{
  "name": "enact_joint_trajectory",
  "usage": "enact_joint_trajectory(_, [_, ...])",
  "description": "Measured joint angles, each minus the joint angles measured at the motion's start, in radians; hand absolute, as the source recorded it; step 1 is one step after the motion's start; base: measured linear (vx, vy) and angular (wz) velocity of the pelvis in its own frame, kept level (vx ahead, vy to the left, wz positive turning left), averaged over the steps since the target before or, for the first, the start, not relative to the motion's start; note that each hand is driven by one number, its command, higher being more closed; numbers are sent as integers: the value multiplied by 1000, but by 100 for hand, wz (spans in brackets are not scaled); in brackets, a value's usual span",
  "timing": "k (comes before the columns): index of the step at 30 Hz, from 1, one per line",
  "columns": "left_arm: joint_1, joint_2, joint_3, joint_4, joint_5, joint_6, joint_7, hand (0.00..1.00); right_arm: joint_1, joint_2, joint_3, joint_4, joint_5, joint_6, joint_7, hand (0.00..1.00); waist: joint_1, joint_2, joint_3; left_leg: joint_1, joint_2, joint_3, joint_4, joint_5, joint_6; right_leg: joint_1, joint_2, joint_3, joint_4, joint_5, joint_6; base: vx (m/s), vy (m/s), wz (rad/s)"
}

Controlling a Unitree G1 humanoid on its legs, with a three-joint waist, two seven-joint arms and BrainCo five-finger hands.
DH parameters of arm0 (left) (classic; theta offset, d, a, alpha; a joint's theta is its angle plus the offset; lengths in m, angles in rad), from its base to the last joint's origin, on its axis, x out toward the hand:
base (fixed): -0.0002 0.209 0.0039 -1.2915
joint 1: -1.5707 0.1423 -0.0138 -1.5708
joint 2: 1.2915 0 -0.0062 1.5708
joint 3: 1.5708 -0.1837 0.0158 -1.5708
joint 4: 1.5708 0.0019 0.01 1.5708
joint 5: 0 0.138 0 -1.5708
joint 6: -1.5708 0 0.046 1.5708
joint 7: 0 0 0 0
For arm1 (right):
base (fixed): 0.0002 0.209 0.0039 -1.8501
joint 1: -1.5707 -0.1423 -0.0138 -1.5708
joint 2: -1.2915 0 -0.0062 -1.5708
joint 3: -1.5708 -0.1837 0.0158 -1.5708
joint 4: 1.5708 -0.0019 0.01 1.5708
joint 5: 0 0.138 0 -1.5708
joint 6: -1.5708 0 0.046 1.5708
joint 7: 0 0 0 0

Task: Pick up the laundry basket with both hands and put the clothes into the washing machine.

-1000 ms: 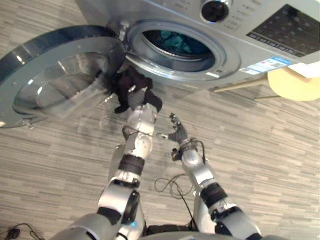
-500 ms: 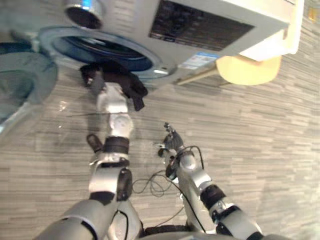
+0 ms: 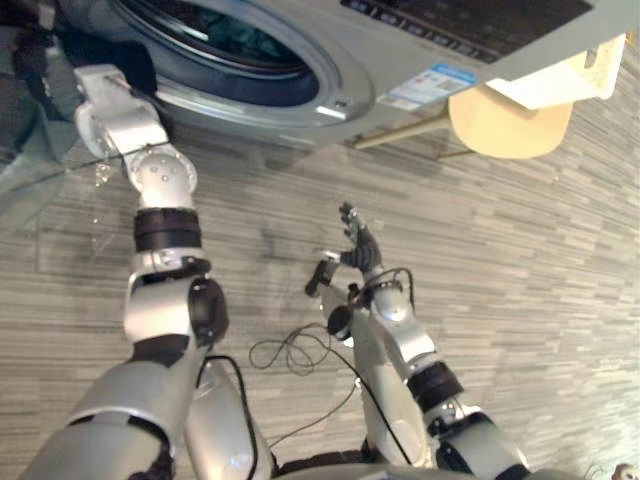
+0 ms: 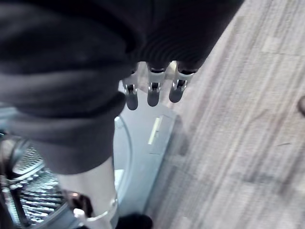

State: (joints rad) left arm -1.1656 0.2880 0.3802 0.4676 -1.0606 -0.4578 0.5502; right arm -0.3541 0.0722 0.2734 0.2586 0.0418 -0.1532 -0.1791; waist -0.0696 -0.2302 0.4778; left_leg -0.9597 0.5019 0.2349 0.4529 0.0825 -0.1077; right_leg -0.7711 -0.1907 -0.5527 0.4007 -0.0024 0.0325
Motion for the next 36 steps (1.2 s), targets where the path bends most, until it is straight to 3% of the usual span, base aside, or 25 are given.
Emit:
enact_joint_trajectory(6, [-92, 2, -108, -72, -44, -29, 21, 100, 47, 18, 26, -74, 27, -1, 7, 0, 4, 1, 1, -138, 19, -46, 68, -6, 6, -79, -3, -39, 33, 4, -16, -20, -14, -7])
enact_joint_trajectory(12, [-111, -29, -224, -183, -66, -53, 27, 100, 63, 8, 15, -88, 27, 6, 7, 0, 18, 3, 2, -225, 3, -67, 73, -5, 7, -143, -28, -75, 52, 3, -20, 16, 2, 3])
enact_joint_trajectory(16, [-137, -68, -225, -186, -68, -66, 40, 100, 93, -2, 8, -92, 27, 7, 6, 0, 18, 4, 2, -238, -12, -70, 79, -6, 6, -157, -50, -79, 75, -5, -24, 20, 23, 9])
enact_joint_trajectory(22, [-233, -88, -332, -236, -157, -154, 68, 100, 117, -5, -38, -163, 29, 7, -9, 0, 10, 6, 4, -352, -16, -99, 123, -10, 1, -252, -98, -100, 182, -60, -44, -4, 13, 8])
enact_joint_trajectory(23, [-232, -90, -357, -279, -170, -166, 68, 100, 117, -7, -45, -172, 29, 6, -23, 0, 8, 6, 4, -377, -22, -97, 140, -12, 6, -284, -122, -94, 223, -71, -31, -7, 6, 13])
enact_joint_trajectory(27, [-225, -129, -419, -412, -174, -209, 68, 100, 115, -24, -50, -173, 27, 11, -38, 0, 6, 11, 8, -452, -25, -125, 221, -24, 36, -341, -161, -94, 323, -102, -35, 4, -3, 1])
enact_joint_trajectory(31, [-165, -190, -520, -514, -126, -189, 41, 100, 113, -24, -64, -173, 25, 12, -39, 0, 22, 12, 8, -455, -38, -129, 221, -25, 37, -343, -179, -101, 347, -116, -36, 11, -21, 16])
enact_joint_trajectory(36, [29, -365, -620, -559, -64, -133, -44, 100, 87, -21, -57, -163, 24, 25, -40, 0, 32, 22, 15, -398, -54, -109, 181, -13, 37, -310, -184, -99, 328, -116, -36, -3, -12, 12])
